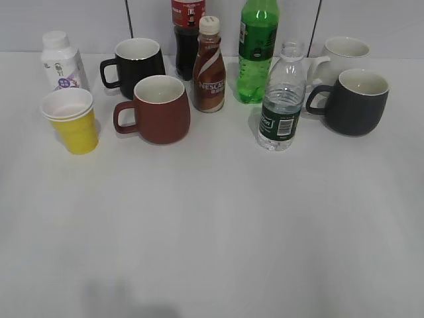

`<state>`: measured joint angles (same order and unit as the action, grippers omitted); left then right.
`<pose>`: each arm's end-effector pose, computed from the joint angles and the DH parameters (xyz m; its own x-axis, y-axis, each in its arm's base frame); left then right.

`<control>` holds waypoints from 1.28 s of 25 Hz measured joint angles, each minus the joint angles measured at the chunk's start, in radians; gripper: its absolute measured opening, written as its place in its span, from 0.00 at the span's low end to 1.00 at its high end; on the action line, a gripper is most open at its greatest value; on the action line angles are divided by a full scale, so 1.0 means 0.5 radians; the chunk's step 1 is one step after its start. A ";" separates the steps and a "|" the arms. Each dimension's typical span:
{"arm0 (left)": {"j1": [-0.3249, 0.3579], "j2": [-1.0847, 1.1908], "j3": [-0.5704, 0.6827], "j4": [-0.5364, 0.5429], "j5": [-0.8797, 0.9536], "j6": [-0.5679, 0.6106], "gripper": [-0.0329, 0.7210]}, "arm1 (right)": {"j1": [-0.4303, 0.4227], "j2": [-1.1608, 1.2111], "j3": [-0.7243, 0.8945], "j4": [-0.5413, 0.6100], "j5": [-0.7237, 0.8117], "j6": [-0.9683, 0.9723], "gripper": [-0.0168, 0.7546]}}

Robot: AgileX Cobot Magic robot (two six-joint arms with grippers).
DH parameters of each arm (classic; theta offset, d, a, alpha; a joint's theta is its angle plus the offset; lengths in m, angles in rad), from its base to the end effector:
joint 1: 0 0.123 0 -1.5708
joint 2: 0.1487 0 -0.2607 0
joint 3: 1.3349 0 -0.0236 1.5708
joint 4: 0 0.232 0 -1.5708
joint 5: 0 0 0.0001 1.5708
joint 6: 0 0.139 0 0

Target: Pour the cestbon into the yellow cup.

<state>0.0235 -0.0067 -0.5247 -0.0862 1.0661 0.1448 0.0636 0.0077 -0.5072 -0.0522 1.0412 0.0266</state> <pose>0.0425 -0.0095 0.2538 -0.4243 0.0926 -0.9008 0.0887 0.9942 0.0605 0.0477 -0.0032 0.2507 -0.4376 -0.0277 -0.8987 -0.0230 0.9995 -0.0196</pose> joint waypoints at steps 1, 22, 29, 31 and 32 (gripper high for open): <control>0.000 0.000 0.000 0.000 0.000 0.000 0.35 | 0.000 0.000 0.000 0.000 0.000 0.000 0.76; -0.007 0.570 -0.018 -0.154 -1.038 0.000 0.34 | 0.000 0.549 -0.073 0.004 -0.929 0.000 0.76; -0.007 1.284 -0.017 -0.197 -1.889 0.000 0.35 | 0.000 1.250 -0.069 0.074 -1.548 0.000 0.76; -0.007 1.506 -0.017 -0.195 -2.096 0.000 0.35 | 0.000 1.443 -0.068 0.076 -1.725 0.000 0.75; -0.015 1.795 -0.017 -0.208 -2.247 0.000 0.35 | 0.000 1.604 -0.067 0.076 -1.911 0.000 0.73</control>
<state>0.0160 0.8907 -0.5334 -0.1901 -0.0573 0.1448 0.0636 0.8098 -0.5405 -0.0141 0.0858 0.0266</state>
